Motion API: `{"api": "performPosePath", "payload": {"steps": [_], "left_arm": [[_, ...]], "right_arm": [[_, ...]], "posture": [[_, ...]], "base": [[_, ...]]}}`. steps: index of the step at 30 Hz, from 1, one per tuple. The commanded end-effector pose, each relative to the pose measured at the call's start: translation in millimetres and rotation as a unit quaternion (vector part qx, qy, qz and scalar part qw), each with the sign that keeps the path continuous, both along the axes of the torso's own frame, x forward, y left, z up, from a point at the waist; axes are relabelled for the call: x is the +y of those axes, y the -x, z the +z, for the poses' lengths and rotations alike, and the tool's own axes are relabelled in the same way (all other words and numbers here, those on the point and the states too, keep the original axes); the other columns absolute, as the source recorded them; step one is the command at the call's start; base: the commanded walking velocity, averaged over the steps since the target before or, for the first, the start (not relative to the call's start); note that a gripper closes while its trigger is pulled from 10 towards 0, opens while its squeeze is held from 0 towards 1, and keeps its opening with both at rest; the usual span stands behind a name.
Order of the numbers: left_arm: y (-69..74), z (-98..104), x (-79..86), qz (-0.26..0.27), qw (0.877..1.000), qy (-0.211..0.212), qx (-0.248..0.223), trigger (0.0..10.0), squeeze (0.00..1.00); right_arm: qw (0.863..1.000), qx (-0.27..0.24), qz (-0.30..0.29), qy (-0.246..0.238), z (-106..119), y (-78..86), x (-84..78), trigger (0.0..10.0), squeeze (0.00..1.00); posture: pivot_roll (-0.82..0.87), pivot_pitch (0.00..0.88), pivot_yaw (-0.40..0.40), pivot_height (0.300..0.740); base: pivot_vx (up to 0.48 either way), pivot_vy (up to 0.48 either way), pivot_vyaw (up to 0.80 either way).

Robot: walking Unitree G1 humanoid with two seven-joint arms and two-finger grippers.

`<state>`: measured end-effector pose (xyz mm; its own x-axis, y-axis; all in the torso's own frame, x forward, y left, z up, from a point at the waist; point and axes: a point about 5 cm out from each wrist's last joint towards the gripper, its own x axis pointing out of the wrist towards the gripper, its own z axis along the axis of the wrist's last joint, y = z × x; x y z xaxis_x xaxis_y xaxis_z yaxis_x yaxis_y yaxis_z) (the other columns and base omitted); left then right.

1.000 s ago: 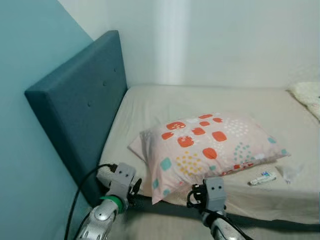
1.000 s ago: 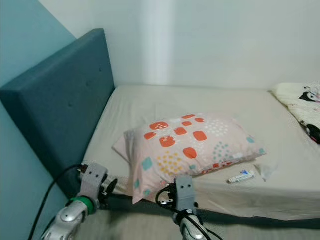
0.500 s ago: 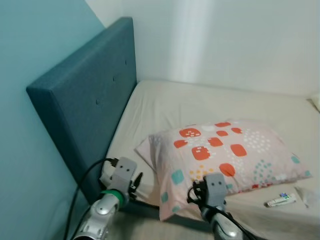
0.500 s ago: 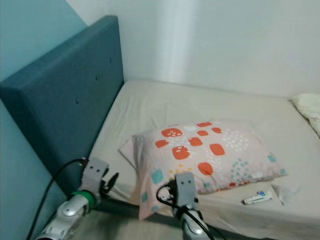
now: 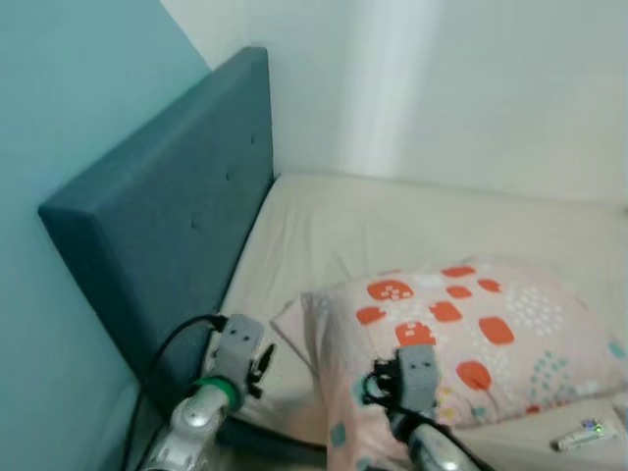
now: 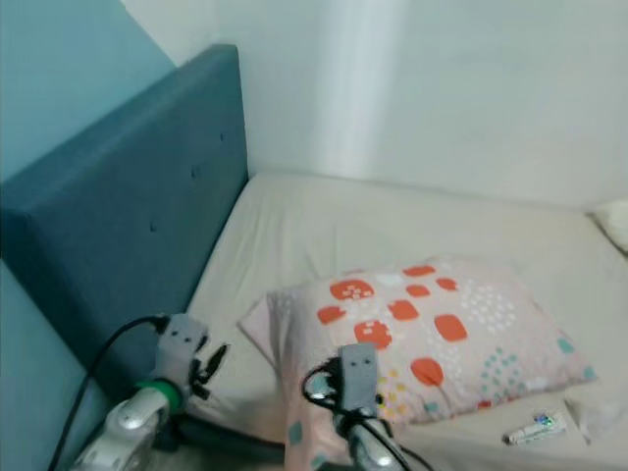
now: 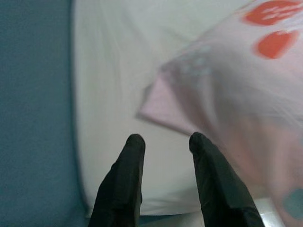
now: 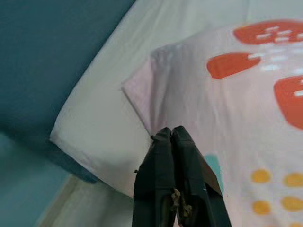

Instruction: Clean up the room

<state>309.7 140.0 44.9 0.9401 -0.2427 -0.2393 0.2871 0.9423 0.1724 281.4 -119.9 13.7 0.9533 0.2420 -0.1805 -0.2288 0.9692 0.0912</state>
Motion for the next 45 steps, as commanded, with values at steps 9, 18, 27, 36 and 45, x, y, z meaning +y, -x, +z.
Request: {"api": "performPosePath", "payload": {"steps": [9, 18, 27, 36, 45], "left_arm": [[3.9, -5.3, -8.3, -0.019, 1.000, 0.006, 0.013, 10.0, 0.00], [3.7, -5.4, -8.7, -0.021, 1.000, 0.006, 0.016, 10.0, 0.00], [3.4, -4.1, -8.8, -0.020, 1.000, 0.005, 0.007, 10.0, 0.00], [3.6, -3.9, -9.4, -0.020, 1.000, 0.005, 0.006, 10.0, 0.00], [4.1, -4.1, -8.8, -0.019, 1.000, 0.012, 0.008, 10.0, 0.00]], "right_arm": [[1.000, 0.017, -0.021, 0.001, -5.4, 2.4, -10.8, 10.0, 0.00], [0.999, 0.020, -0.027, -0.002, -5.6, 2.0, -11.6, 10.0, 0.00], [0.999, 0.019, -0.027, 0.006, -5.7, 1.9, -12.3, 10.0, 0.00], [1.000, 0.014, -0.024, 0.006, -5.0, 2.2, -12.0, 10.0, 0.00], [1.000, 0.012, -0.018, 0.005, -4.6, 2.2, -10.7, 10.0, 0.00]], "posture": [[-0.16, 0.000, 0.067, 0.740], [-0.16, 0.000, 0.069, 0.740], [-0.16, 0.000, 0.070, 0.740], [-0.16, 0.000, 0.070, 0.740], [-0.16, 0.000, 0.070, 0.740]], "base": [[0.000, 0.000, -0.70], [0.000, 0.000, -0.69], [0.092, 0.000, -0.43], [0.367, 0.000, 0.00], [0.139, 0.000, 0.00]]}}
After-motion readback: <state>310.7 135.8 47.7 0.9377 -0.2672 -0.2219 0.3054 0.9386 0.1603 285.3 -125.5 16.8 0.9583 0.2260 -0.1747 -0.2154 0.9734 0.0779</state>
